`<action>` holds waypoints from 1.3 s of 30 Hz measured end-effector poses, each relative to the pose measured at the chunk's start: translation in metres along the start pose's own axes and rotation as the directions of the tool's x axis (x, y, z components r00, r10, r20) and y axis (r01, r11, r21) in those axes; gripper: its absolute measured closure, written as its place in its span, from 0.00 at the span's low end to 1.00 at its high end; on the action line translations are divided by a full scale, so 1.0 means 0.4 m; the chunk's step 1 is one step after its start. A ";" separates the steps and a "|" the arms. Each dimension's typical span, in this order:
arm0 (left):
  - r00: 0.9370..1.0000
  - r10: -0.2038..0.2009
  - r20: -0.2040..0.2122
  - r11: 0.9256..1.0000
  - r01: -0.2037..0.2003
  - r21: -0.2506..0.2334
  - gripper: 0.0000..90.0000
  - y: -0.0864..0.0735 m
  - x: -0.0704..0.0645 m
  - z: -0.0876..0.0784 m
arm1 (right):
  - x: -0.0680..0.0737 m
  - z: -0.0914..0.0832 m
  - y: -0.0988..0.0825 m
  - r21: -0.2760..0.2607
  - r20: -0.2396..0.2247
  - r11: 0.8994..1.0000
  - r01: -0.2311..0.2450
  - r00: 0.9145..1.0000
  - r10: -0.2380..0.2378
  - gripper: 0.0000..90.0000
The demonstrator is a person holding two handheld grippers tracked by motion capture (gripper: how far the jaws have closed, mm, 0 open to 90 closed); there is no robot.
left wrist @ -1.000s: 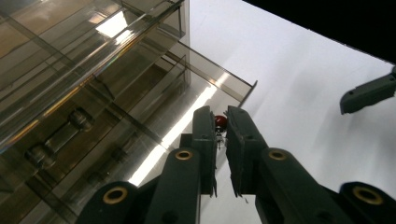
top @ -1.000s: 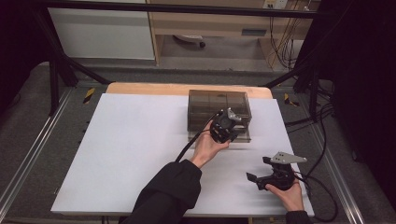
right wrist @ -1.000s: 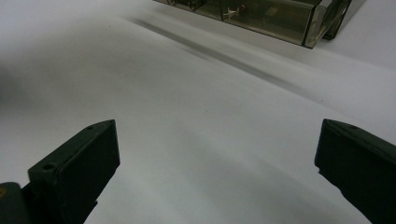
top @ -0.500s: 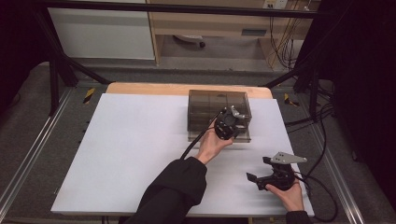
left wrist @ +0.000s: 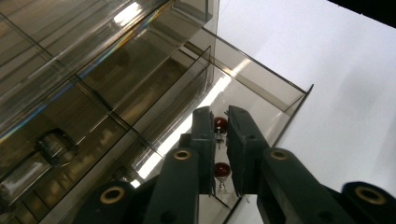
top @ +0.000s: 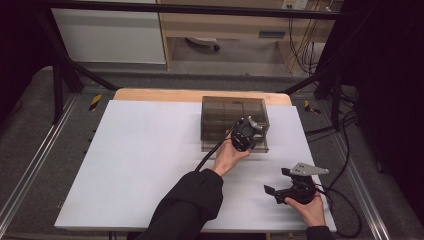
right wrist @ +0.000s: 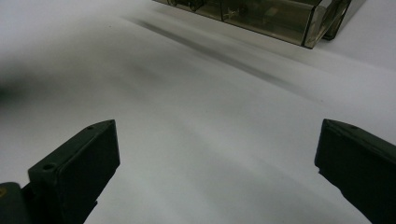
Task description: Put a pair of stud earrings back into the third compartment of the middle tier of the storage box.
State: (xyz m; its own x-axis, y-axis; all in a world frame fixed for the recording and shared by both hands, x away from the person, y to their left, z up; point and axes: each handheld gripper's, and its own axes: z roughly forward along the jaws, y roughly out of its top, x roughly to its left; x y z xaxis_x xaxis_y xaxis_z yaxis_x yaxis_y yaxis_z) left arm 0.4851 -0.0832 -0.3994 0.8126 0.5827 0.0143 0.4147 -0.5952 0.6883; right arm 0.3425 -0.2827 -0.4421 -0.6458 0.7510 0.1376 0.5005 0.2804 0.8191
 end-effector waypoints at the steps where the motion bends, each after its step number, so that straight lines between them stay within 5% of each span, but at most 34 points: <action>1: 1.000 0.000 -0.001 1.000 0.000 -0.003 0.85 0.000 0.000 0.000 | 0.000 0.000 0.000 -0.001 -0.002 1.000 -0.002 1.000 0.002 0.01; 21: 1.000 -0.007 0.001 0.997 0.007 -0.077 0.46 -0.026 0.005 -0.108 | 0.001 0.000 0.000 -0.003 0.000 1.000 -0.004 1.000 0.004 0.01; 39: 1.000 0.011 0.012 0.993 -0.009 -0.119 0.14 -0.149 0.018 -0.227 | 0.001 -0.001 0.000 -0.002 0.000 1.000 -0.014 1.000 0.014 0.01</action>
State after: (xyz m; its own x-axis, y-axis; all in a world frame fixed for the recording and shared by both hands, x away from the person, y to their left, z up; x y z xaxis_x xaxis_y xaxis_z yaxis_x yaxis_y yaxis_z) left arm 0.4291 0.0066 -0.3747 0.8218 0.5697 0.0130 0.3556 -0.5304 0.7695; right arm 0.3419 -0.2827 -0.4418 -0.6386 0.7549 0.1493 0.5084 0.2682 0.8183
